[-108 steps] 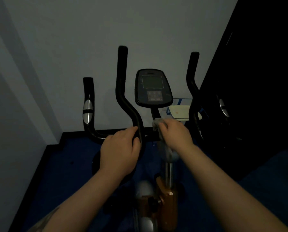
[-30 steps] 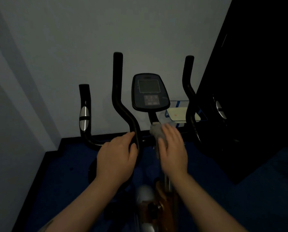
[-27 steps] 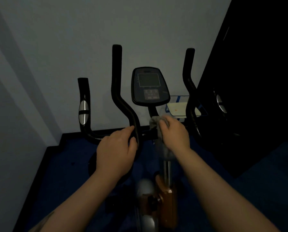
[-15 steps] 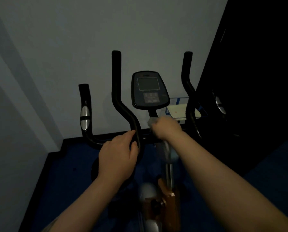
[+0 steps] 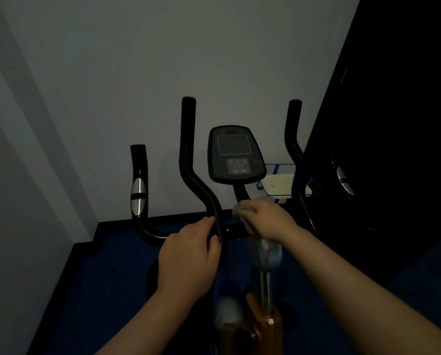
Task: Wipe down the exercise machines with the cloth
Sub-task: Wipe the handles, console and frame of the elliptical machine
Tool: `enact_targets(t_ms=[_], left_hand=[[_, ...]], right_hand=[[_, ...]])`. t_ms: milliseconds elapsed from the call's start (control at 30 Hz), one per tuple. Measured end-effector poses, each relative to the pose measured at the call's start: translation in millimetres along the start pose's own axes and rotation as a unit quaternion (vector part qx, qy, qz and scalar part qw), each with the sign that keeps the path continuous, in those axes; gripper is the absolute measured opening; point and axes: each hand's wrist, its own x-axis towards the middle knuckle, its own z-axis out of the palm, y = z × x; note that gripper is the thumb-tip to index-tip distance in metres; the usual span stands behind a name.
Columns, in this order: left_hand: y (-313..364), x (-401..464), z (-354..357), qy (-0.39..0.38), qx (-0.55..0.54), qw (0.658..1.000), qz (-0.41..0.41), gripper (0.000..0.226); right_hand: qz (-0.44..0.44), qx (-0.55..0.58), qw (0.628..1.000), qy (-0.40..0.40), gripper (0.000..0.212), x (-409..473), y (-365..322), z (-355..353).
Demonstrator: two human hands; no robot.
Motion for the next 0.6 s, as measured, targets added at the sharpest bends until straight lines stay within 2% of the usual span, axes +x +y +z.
enact_targets(t_ms=[100,200,267,300,367,467,533,600], left_hand=[[0.7,0.9,1.4,-0.007,-0.001,1.000,-0.013,0.042],[-0.1,-0.1,-0.4,-0.010,-0.009,1.000,-0.015,0.045],[0.3,0.6,0.6,-0.013,-0.014,1.000,-0.014,0.042],[0.3,0.2,0.6,-0.013,-0.016,1.000,-0.012,0.042],[0.0,0.2,0.6,-0.010,-0.015,1.000,-0.011,0.041],[0.2,0.5,1.4,-0.013,-0.014,1.000,-0.018,0.042],[-0.7,-1.3,1.5,-0.018,-0.012,1.000,-0.019,0.042],[-0.9,-1.5,1.3,-0.023,-0.017,0.999,-0.014,0.042]], right_hand=[[0.064,-0.034,0.995,-0.066,0.042,24.4,-8.0,-6.9],[0.056,-0.070,0.996,0.001,0.039,21.8,-14.5,10.0],[-0.005,-0.030,0.996,0.079,0.036,-2.2,-2.0,19.1],[-0.027,0.000,0.996,0.087,0.035,-12.9,3.8,18.7],[-0.016,0.035,0.998,0.057,0.037,-10.1,7.7,6.0],[0.064,-0.033,0.997,-0.026,0.041,15.6,-3.9,-3.4],[0.048,-0.068,0.996,0.026,0.037,15.9,-10.4,8.6],[0.005,-0.004,0.984,0.180,0.030,-1.4,-0.4,32.6]])
